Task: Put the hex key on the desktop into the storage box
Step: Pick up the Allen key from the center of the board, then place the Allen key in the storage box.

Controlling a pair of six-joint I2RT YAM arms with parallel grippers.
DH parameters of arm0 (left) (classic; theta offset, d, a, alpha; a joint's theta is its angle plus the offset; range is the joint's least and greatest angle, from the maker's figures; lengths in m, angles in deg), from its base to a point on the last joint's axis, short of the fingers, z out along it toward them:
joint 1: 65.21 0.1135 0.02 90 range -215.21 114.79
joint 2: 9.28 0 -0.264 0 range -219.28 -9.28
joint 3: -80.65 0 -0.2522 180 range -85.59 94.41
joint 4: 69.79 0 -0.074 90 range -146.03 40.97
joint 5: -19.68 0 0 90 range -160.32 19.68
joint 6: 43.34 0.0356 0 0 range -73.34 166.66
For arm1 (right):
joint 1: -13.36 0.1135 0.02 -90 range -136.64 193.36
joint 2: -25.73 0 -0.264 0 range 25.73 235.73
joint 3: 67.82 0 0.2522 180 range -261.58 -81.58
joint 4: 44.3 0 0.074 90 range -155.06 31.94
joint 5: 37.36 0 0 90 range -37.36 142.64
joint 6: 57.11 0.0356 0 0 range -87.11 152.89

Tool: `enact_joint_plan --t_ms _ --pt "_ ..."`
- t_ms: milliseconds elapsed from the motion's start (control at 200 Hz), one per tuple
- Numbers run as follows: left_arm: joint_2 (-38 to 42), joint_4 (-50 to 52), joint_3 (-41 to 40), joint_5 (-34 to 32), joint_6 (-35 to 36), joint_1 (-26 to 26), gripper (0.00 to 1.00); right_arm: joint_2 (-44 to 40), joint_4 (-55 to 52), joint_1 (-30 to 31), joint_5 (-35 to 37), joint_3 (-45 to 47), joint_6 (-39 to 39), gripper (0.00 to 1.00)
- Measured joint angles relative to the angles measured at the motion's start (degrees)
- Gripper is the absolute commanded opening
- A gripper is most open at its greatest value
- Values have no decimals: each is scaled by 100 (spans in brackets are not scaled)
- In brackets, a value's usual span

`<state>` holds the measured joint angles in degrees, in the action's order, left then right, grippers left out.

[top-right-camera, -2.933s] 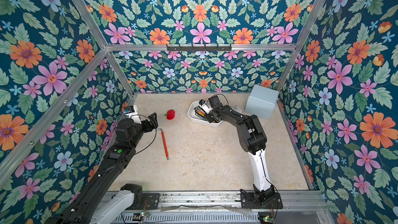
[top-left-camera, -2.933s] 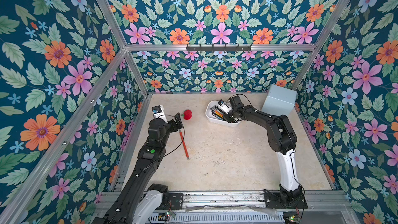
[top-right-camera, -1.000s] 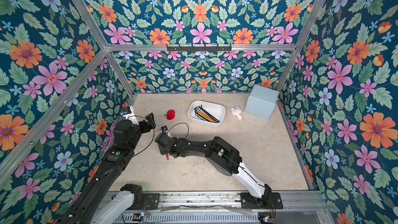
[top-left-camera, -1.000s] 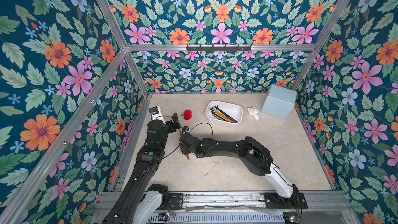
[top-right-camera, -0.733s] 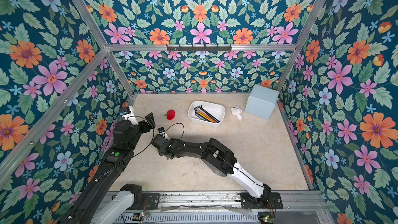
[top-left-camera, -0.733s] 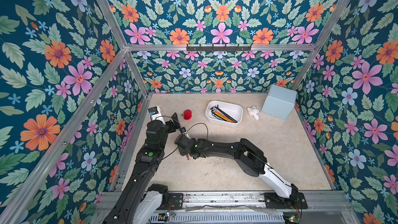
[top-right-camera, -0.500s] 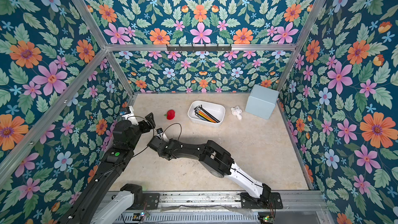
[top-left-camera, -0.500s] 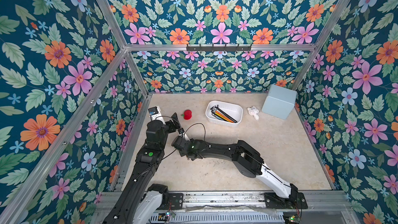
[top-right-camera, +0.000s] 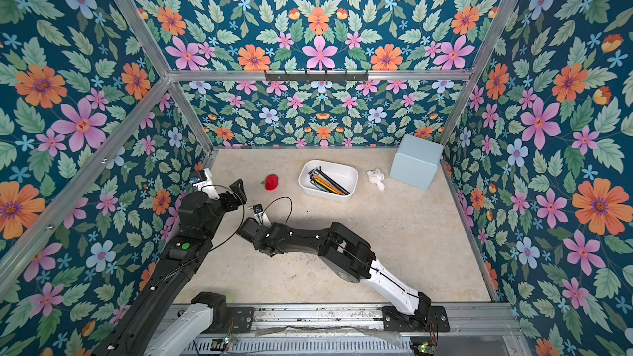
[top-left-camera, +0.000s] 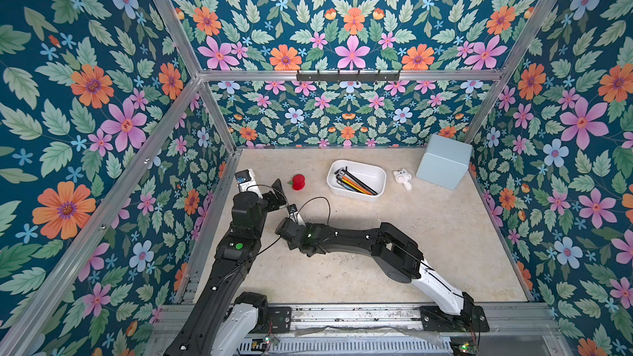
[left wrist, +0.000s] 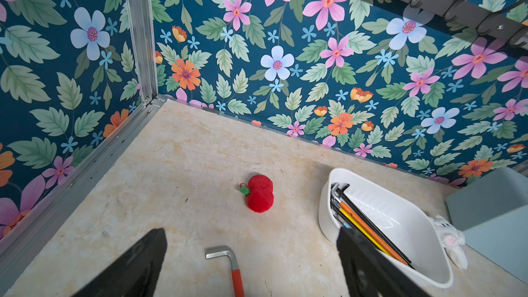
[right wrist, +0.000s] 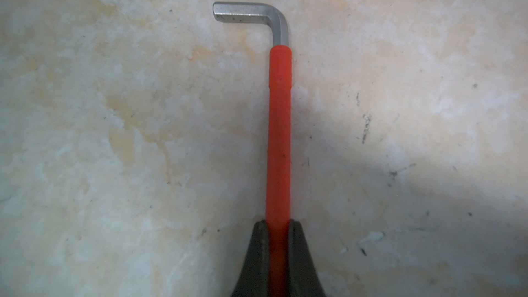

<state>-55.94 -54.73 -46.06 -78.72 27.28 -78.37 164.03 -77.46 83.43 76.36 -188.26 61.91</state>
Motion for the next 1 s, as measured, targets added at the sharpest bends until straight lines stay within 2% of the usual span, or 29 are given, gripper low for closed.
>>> enact_joint_plan --t_ms 185,410,515,760,1000 --pt "0 0 0 -4 0 0 99 -533 623 -136 -527 953 -321 0" --pt "2 0 0 -26 0 0 99 -1823 1416 -647 -1770 2857 -929 0" --pt "-9 0 0 -39 0 0 99 -2424 1617 -911 -2135 3493 -1233 0" --pt "-52 0 0 -37 2 0 99 -3786 1996 -1335 -2636 4262 -2426 0" --pt "-72 0 0 -37 2 0 99 -4959 2055 -2472 -3292 4483 -3373 0"
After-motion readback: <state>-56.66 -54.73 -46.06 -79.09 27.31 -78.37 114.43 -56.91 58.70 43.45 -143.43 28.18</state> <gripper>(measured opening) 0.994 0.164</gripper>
